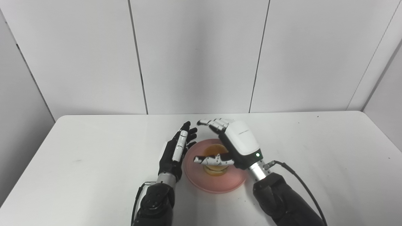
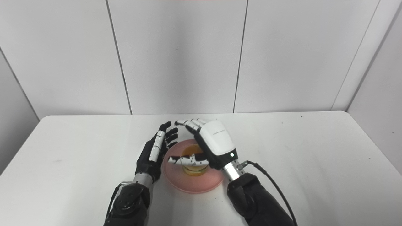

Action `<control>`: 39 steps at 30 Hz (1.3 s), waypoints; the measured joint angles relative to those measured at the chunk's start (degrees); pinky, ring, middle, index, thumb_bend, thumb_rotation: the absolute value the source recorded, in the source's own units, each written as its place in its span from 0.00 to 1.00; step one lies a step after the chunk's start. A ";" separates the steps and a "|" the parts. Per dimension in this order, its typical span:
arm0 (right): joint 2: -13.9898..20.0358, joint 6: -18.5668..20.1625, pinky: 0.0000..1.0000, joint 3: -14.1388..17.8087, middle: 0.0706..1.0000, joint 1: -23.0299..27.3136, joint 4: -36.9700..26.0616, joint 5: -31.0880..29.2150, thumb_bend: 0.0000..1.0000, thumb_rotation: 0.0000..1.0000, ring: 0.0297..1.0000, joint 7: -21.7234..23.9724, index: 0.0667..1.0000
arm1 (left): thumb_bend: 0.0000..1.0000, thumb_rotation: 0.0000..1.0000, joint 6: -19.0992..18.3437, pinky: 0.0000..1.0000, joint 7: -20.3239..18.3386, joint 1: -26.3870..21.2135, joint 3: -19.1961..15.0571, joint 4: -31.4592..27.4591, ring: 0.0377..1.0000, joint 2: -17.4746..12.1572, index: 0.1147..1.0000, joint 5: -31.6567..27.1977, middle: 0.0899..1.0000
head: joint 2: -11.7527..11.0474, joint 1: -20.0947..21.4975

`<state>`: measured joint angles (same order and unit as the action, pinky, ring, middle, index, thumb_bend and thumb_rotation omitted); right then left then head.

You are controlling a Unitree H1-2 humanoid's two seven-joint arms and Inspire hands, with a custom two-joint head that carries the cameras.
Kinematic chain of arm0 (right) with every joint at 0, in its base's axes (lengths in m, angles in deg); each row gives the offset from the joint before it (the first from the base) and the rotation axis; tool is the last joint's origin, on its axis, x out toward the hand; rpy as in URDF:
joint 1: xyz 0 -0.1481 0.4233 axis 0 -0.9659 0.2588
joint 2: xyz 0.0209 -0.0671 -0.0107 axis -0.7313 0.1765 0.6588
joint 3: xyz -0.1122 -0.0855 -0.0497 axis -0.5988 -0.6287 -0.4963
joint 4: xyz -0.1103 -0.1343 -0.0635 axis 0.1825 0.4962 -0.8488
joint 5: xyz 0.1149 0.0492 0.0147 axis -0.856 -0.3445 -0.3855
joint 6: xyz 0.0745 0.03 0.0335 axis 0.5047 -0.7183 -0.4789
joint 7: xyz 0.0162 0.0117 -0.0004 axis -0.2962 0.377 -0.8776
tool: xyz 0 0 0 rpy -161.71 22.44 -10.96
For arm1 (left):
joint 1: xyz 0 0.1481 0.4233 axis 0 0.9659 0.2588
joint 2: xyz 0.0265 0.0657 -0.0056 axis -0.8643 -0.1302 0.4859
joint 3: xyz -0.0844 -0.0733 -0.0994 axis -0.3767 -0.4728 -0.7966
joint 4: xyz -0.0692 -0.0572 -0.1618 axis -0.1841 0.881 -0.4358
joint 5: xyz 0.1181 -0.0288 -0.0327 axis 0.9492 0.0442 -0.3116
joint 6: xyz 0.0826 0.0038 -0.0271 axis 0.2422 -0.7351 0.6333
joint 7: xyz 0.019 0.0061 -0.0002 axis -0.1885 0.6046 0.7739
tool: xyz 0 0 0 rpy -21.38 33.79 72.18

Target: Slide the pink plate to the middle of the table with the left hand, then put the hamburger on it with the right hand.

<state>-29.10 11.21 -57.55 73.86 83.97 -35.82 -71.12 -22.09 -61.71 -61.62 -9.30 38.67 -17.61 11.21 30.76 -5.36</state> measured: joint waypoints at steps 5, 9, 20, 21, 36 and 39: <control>-3.80 -3.09 0.62 7.92 0.73 -1.28 2.00 -14.24 0.81 1.00 0.70 -0.07 0.72 | 0.75 0.88 0.02 0.83 0.78 0.36 -0.20 -0.53 0.87 0.00 0.85 0.13 0.82 | -0.18 -0.09; -6.22 -3.28 0.71 12.41 0.80 -2.37 4.92 -26.74 0.77 1.00 0.74 3.85 0.78 | 0.74 0.86 -0.02 0.86 0.83 0.68 -1.12 -1.21 0.88 0.03 0.85 -0.32 0.83 | -0.18 -0.09; -10.30 6.66 0.85 22.38 0.90 -4.36 6.12 -45.60 0.80 1.00 0.87 11.25 0.87 | 0.71 0.85 15.58 0.91 10.44 2.23 -1.65 1.82 0.92 -0.14 0.80 6.02 0.89 | 0.35 -0.35; -10.69 7.31 0.85 22.87 0.90 -4.48 6.17 -46.18 0.79 1.00 0.87 11.26 0.88 | 0.71 0.85 17.35 0.92 11.46 2.02 -1.47 2.49 0.92 -0.23 0.81 7.07 0.89 | 0.35 -0.35; -12.96 13.02 0.91 23.56 0.91 -6.40 3.91 -46.80 0.79 1.00 0.90 11.14 0.89 | 0.76 0.96 15.85 0.99 12.89 1.21 0.23 3.58 0.97 -2.08 0.90 9.31 0.93 | 1.67 0.62; -13.04 14.51 0.91 23.68 0.92 -6.36 3.17 -46.81 0.80 1.00 0.91 11.10 0.91 | 0.77 0.96 15.17 0.99 12.89 1.06 0.36 3.59 0.97 -2.70 0.90 9.32 0.93 | 1.76 0.79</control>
<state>-42.14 25.72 -33.87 67.50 87.14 -82.63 -60.01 -6.92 -48.83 -60.56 -8.95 42.26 -20.31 20.52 32.52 -4.57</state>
